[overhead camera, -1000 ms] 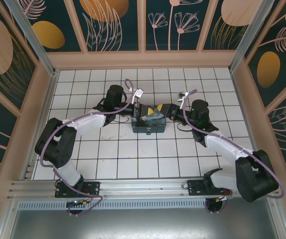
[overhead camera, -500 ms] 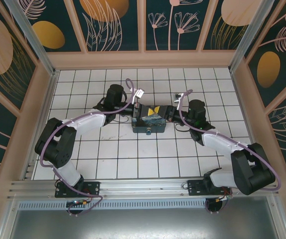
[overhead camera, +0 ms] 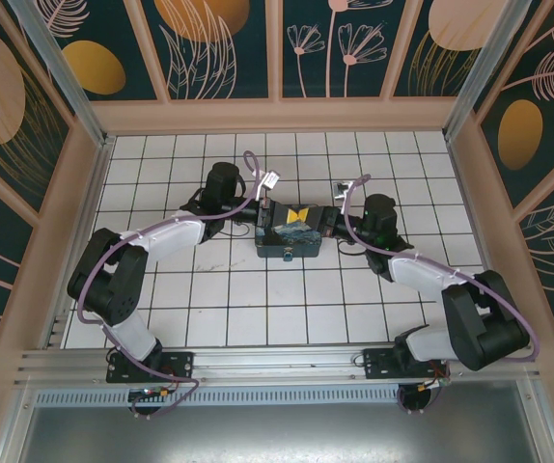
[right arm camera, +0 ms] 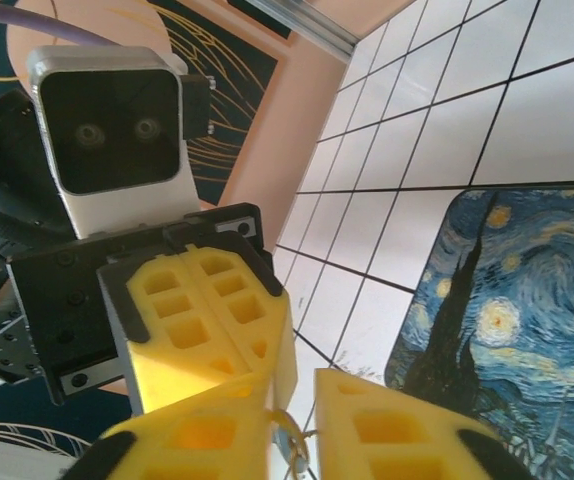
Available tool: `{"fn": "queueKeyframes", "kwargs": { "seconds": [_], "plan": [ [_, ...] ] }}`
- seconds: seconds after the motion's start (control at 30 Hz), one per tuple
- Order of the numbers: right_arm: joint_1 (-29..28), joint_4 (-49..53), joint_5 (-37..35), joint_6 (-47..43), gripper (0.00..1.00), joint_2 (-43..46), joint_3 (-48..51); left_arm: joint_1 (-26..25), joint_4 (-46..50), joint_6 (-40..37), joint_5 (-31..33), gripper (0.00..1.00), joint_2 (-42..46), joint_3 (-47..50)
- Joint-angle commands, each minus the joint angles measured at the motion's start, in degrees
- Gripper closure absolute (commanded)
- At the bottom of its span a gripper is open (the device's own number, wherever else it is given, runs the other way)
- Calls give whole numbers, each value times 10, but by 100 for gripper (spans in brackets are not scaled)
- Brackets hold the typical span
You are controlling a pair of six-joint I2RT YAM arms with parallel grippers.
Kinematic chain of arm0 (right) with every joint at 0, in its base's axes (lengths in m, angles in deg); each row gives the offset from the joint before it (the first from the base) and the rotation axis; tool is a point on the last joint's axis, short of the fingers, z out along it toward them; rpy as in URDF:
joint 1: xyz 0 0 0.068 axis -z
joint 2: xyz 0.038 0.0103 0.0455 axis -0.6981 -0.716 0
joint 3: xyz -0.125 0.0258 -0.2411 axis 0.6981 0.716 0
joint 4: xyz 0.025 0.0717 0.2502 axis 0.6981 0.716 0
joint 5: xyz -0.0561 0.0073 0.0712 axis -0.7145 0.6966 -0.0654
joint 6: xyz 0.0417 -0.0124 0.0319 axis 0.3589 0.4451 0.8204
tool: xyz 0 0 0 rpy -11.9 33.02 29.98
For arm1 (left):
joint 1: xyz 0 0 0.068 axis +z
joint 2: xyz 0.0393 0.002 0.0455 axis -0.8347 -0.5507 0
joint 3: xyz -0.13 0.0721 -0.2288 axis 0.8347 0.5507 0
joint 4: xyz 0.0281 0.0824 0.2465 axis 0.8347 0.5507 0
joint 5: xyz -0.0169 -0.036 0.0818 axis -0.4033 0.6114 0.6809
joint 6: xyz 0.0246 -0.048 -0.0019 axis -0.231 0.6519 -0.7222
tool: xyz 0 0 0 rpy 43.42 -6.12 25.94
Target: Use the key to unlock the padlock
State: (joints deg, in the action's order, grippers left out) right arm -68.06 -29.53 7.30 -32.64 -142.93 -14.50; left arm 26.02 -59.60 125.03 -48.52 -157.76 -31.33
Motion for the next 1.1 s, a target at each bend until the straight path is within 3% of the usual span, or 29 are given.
{"fn": "queueKeyframes", "kwargs": {
  "seconds": [0.0, 0.07, 0.17, 0.3, 0.43, 0.77, 1.07],
  "plan": [
    [-5, -38, 16, 4, 91, -7, 4, 3, -32, 7, -21, 100, -2, -12],
    [-5, -48, 19, 10, 100, -7, 7, 3, -32, 7, -21, 100, -2, -12],
    [-5, -64, 13, 28, 100, -5, 16, 2, -35, 14, -5, 100, -19, -12],
    [-13, -70, -45, 69, 100, 11, 37, 4, -76, 51, 41, 66, -10, -3],
    [-36, -49, -147, 111, 100, 37, 55, 14, -180, 144, 96, 54, 25, 34],
    [-148, -87, -391, 225, 100, 55, 72, 15, -400, 380, 253, 49, 104, 205],
    [-217, -104, -504, 254, 100, 36, 49, 5, -424, 417, 297, 50, 156, 275]
  ]
}}
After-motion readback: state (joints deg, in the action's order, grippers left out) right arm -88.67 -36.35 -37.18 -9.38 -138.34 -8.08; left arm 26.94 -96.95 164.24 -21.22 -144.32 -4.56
